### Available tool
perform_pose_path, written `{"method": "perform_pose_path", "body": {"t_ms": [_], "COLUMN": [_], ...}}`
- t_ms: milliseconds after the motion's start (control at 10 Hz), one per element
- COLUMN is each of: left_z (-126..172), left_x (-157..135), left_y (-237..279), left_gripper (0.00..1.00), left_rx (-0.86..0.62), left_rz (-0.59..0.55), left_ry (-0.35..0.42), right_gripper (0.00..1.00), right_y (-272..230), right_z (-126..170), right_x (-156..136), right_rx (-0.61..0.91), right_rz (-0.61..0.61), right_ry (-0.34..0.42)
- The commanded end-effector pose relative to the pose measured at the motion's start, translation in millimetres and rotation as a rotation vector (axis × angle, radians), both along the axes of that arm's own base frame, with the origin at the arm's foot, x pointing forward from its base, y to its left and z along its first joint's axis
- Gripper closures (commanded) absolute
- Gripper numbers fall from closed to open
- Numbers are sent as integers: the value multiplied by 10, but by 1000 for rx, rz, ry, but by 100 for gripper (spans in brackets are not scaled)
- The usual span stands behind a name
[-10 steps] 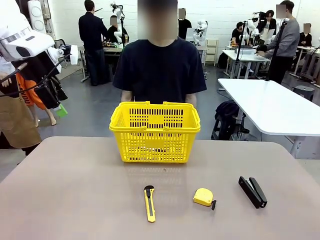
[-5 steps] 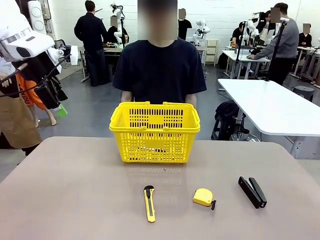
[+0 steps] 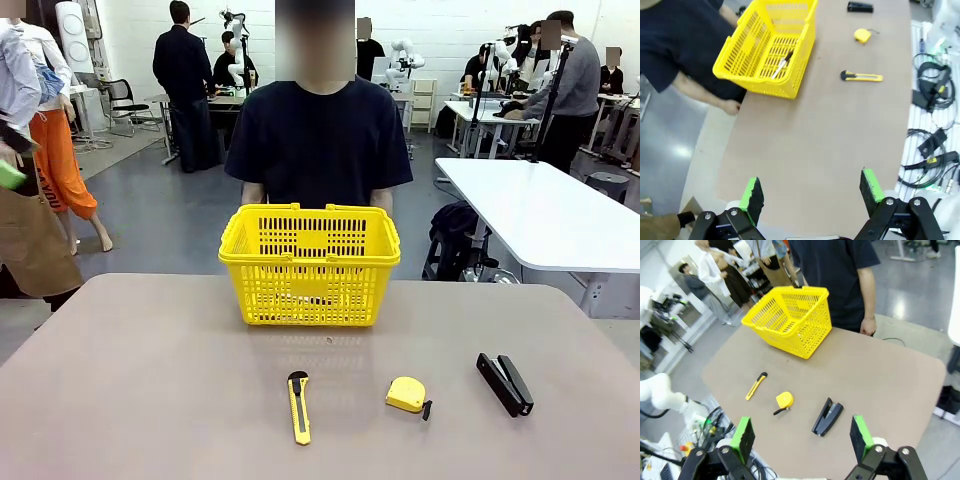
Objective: Place the items the person wants into the basket.
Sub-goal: Pick up the item the person points to and place it in the Market Basket.
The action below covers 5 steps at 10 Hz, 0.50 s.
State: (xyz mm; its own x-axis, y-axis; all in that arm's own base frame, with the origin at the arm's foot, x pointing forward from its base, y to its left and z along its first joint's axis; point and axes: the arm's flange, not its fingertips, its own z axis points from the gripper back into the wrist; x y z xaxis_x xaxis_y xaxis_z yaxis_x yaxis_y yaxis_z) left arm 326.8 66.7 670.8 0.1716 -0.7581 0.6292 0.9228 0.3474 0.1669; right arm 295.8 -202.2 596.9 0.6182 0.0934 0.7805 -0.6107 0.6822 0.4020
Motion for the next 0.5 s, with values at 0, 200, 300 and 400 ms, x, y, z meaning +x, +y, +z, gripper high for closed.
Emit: {"method": "perform_pose_path", "body": {"t_ms": [0,200,300,400], "left_z": [52,182,79,6], "left_x": [-333,-262,-290,-317], "left_y": [438,858,980,1039], "left_gripper": [0,0,0,0], "left_rx": [-155,-213,-252,-270], "left_rz": [-57,-129,-138,-141], "left_ry": [21,85,114,101], "right_gripper": [0,0,0,0], "right_y": [7,7,7,7], "right_z": [3,3,3,3], "right_x": [23,23,23,23], "right_rx": [13,13,13,13], "right_rz": [14,14,14,14], "right_ry": [-27,-27,-27,-27]}}
